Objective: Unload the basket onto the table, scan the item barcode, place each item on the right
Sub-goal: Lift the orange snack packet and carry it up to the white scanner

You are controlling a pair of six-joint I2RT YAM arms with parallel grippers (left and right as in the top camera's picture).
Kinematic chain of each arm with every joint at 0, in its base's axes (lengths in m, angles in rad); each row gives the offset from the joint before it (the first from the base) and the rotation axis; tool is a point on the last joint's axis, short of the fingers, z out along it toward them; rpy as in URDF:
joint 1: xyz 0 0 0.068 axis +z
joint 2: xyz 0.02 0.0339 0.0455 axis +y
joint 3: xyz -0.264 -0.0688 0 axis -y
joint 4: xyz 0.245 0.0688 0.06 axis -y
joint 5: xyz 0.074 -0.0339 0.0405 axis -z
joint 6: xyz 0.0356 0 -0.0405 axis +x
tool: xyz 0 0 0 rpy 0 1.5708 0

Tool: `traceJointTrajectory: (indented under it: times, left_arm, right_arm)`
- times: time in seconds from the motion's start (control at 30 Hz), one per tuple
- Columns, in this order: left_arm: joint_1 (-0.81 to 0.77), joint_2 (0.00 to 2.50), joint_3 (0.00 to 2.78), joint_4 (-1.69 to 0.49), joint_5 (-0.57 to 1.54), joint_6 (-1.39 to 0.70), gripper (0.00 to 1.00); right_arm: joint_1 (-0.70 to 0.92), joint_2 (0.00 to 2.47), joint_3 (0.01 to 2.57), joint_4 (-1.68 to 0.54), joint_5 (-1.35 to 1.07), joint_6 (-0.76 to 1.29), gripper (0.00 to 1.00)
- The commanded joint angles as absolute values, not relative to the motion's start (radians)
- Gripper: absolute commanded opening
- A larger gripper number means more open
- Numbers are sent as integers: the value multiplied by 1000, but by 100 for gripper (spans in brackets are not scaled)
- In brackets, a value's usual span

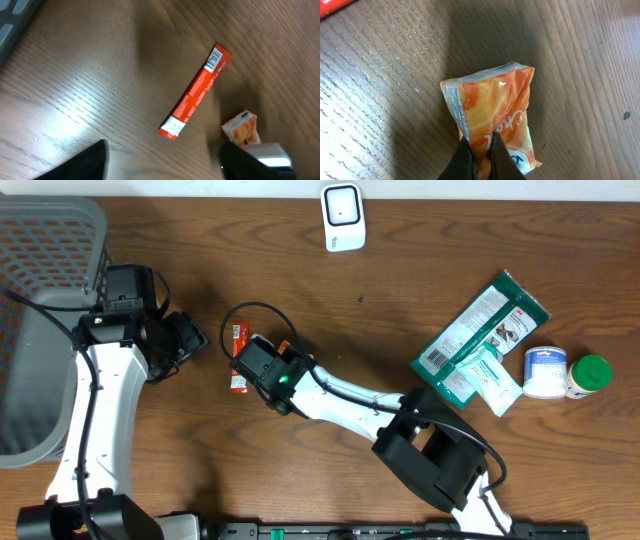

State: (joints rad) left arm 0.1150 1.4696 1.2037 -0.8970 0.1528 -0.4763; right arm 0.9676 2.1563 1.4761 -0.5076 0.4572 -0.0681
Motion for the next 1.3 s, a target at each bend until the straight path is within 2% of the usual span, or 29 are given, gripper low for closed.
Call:
traceJointTrajectory:
  times: [0.0, 0.07, 0.2, 0.27, 0.4, 0.6, 0.93, 1.27]
  left_arm:
    - [117, 1470, 1206, -900, 144, -477, 80]
    - [117, 1470, 1206, -900, 144, -477, 84]
    - [117, 1470, 1206, -900, 144, -477, 84]
    - [117, 1470, 1206, -899, 144, -477, 84]
    - [117, 1470, 1206, -894, 144, -477, 84]
    - [117, 1470, 1206, -894, 144, -477, 84]
    - [117, 1470, 1206, -894, 144, -477, 84]
    - [117, 1470, 1206, -894, 144, -477, 84]
  right_arm:
    - [941, 2082, 1472, -533, 366, -11, 1]
    - [914, 2004, 1475, -548, 265, 20, 1]
    - [804, 1840, 1506, -596, -17, 115, 1]
    - [680, 1758, 1557, -657, -268, 200, 1]
    - [496, 1747, 1677, -736, -559, 288, 1]
    - [355, 1763, 1771, -616, -631, 492, 1]
    - [274, 2052, 2289, -602, -722, 751, 1]
    - [217, 2403, 2313, -143, -766, 1177, 1]
